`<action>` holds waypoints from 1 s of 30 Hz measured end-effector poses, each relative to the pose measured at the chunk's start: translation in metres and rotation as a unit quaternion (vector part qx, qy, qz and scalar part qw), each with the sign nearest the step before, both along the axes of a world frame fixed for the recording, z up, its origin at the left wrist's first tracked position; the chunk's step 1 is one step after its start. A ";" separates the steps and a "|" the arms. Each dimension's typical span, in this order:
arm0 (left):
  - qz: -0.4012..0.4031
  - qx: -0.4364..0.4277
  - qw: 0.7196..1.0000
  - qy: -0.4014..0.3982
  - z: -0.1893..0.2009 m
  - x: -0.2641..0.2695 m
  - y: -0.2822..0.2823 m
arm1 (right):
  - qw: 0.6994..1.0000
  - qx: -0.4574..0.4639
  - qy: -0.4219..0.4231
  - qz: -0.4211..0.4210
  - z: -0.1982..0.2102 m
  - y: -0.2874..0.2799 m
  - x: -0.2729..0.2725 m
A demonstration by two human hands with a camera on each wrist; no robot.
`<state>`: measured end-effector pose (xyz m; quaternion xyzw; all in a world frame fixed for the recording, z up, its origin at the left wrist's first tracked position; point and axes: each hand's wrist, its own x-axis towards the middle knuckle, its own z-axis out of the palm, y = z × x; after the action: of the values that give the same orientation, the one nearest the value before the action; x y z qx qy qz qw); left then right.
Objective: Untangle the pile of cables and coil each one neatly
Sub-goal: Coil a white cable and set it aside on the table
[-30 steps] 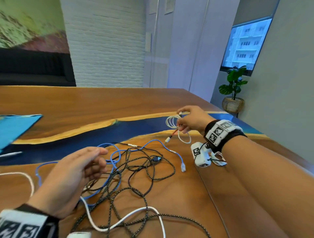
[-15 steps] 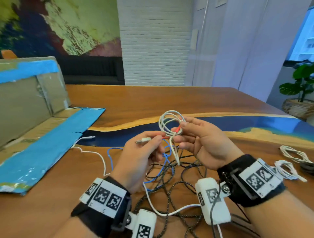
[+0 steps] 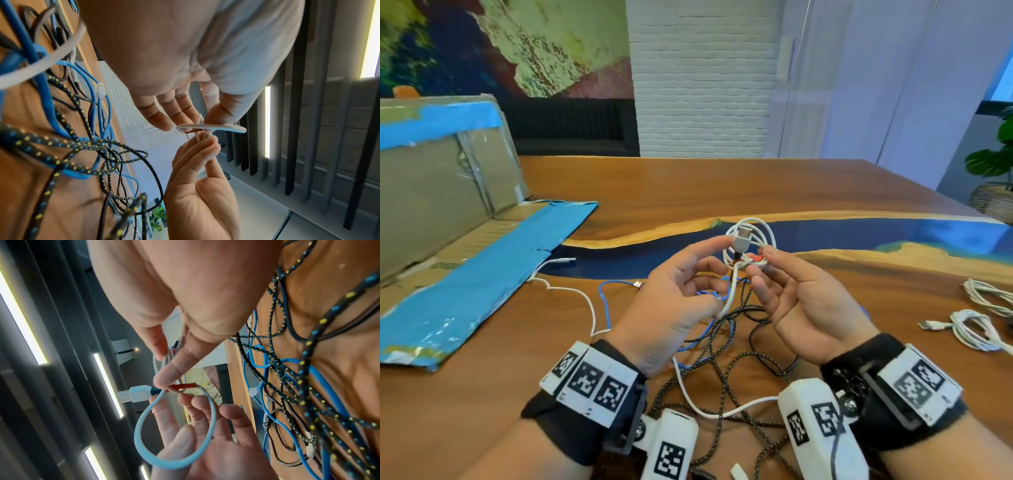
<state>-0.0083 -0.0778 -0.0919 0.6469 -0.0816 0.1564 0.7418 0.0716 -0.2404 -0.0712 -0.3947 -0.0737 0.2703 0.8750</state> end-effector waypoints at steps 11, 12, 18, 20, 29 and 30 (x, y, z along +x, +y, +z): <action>0.064 -0.065 0.996 0.012 0.004 -0.003 -0.003 | 0.994 -0.049 -0.094 0.037 -0.010 0.008 -0.006; 0.073 -0.067 0.995 0.013 0.003 -0.002 -0.003 | 0.993 -0.054 -0.100 0.032 -0.010 0.008 -0.006; 0.102 -0.041 0.994 0.026 0.000 0.001 -0.003 | 0.994 -0.047 -0.101 0.011 -0.012 0.007 -0.002; 0.093 -0.059 0.993 0.039 0.001 0.000 -0.004 | 0.993 -0.047 -0.108 0.016 -0.012 0.007 -0.002; 0.096 -0.059 0.993 0.041 0.001 0.000 -0.005 | 0.984 -0.091 -0.155 0.006 -0.020 0.011 -0.002; 0.104 -0.052 0.992 0.044 0.000 0.001 -0.004 | 0.981 -0.100 -0.166 0.007 -0.020 0.010 -0.002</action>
<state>-0.0076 -0.0822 -0.0915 0.6186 0.0275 0.2081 0.7572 0.0694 -0.2300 -0.0916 -0.5188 -0.1936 0.2134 0.8049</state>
